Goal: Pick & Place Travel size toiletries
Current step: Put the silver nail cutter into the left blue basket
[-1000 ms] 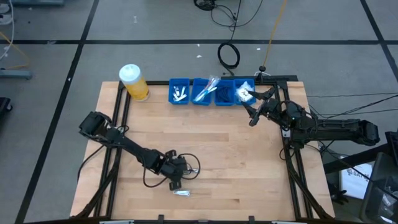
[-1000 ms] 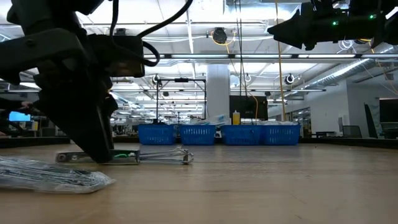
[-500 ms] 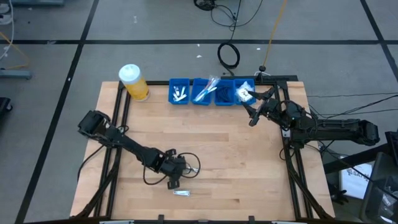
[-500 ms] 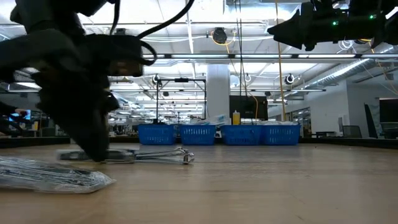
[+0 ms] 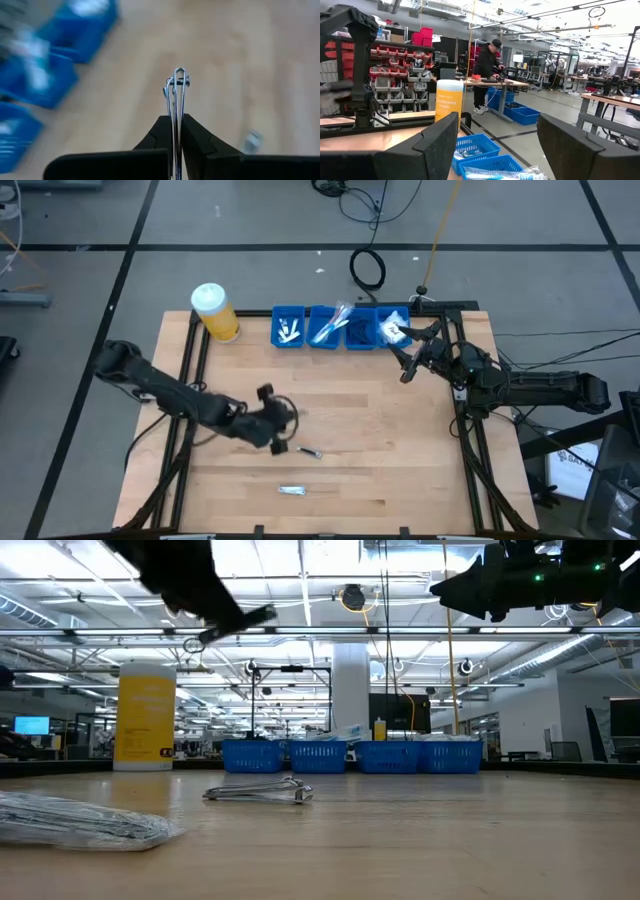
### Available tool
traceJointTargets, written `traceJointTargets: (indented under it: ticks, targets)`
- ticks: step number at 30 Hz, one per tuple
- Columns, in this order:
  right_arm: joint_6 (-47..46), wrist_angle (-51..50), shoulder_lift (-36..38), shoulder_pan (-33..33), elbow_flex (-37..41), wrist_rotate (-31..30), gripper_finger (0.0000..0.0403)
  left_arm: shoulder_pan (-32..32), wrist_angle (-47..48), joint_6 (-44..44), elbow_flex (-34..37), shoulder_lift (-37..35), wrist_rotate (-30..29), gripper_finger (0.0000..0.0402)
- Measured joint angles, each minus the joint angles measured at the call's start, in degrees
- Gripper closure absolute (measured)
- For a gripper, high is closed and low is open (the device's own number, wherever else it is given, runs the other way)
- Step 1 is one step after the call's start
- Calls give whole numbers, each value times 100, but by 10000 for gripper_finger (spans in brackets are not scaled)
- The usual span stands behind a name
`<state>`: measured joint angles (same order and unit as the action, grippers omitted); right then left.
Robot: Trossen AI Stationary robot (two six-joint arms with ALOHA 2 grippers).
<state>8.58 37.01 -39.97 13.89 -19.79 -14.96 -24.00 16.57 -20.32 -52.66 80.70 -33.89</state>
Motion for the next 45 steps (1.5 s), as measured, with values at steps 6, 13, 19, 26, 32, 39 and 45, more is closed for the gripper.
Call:
traceJointTargets:
  ticks: [6,13,19,26,32,39,45]
  targets:
    - [0,0,0,0,0,0,147,656,-530,926,-3,-519,-939,382]
    - [-1,-3,0,0,0,0,147,2020,-1298,1562,-4,-625,-946,391]
    - [0,-7,0,-1,0,0,147,3404,-1368,1403,-4,-624,-581,389]
    - [0,-7,0,0,0,0,147,4817,-1383,425,-7,-357,634,385]
    - [0,-9,0,0,0,0,147,5390,-1392,54,-7,306,1051,392]
    - [1,-29,0,0,0,0,147,5548,-1857,-240,-7,1256,1351,379]
    - [13,-45,0,-1,0,0,147,5612,-2150,-320,-13,1695,1469,380]
